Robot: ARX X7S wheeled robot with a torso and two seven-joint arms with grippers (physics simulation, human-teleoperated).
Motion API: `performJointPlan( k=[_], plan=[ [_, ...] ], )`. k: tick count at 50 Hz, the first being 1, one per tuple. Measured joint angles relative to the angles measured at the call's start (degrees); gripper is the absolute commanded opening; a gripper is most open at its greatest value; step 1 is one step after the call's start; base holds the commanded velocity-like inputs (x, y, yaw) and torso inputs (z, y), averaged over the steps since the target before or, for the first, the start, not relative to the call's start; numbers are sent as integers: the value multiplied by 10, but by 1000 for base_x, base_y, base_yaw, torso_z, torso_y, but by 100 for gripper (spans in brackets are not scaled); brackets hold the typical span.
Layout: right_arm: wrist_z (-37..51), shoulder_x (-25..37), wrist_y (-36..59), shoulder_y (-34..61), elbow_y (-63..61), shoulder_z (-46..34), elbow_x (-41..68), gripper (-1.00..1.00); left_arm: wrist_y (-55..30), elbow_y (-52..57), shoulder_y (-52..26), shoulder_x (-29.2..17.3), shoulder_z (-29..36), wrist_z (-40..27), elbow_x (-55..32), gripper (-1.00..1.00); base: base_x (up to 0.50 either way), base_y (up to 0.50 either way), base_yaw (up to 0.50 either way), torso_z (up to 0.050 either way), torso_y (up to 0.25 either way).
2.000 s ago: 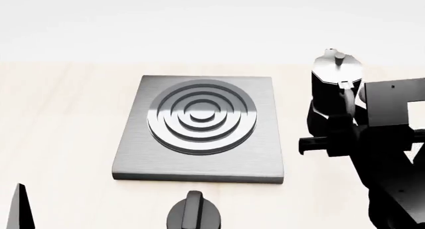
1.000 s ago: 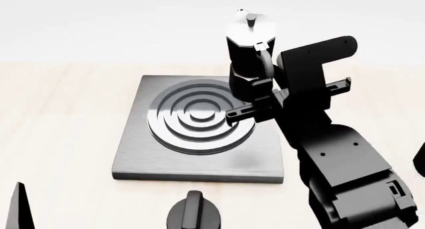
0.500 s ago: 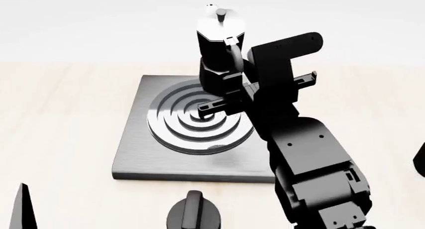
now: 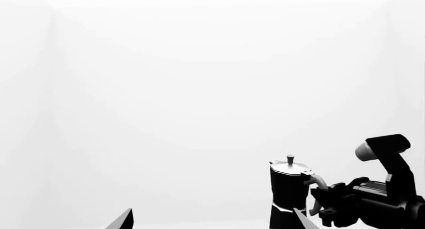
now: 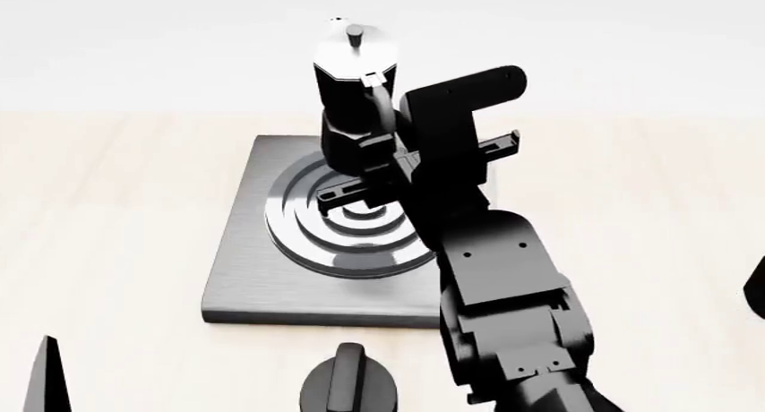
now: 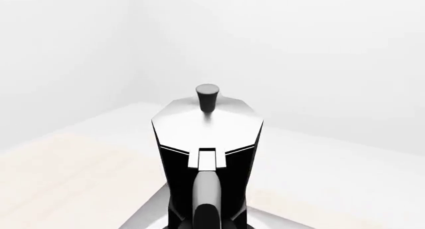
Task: Put both moka pots on the stove.
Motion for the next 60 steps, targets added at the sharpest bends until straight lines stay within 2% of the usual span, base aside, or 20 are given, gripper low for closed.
performJointPlan(
  k=[24,34,47,60],
  plan=[
    [12,-19,-59,15,36,-211,183,-100,5,-2,2,-6,-1,-4,-1,100,0,0,0,0,1],
    [16,-20,-75,16,38,-278,247,-100,4,-3,1,-7,0,-6,1,100,0,0,0,0,-133],
    [19,-21,-92,16,40,-339,304,-100,6,-6,0,-8,2,-8,0,100,-1,0,0,0,-139],
    [22,-20,-106,21,35,-350,332,-100,11,-7,1,-9,2,-10,-1,100,0,0,0,0,-43]
  ],
)
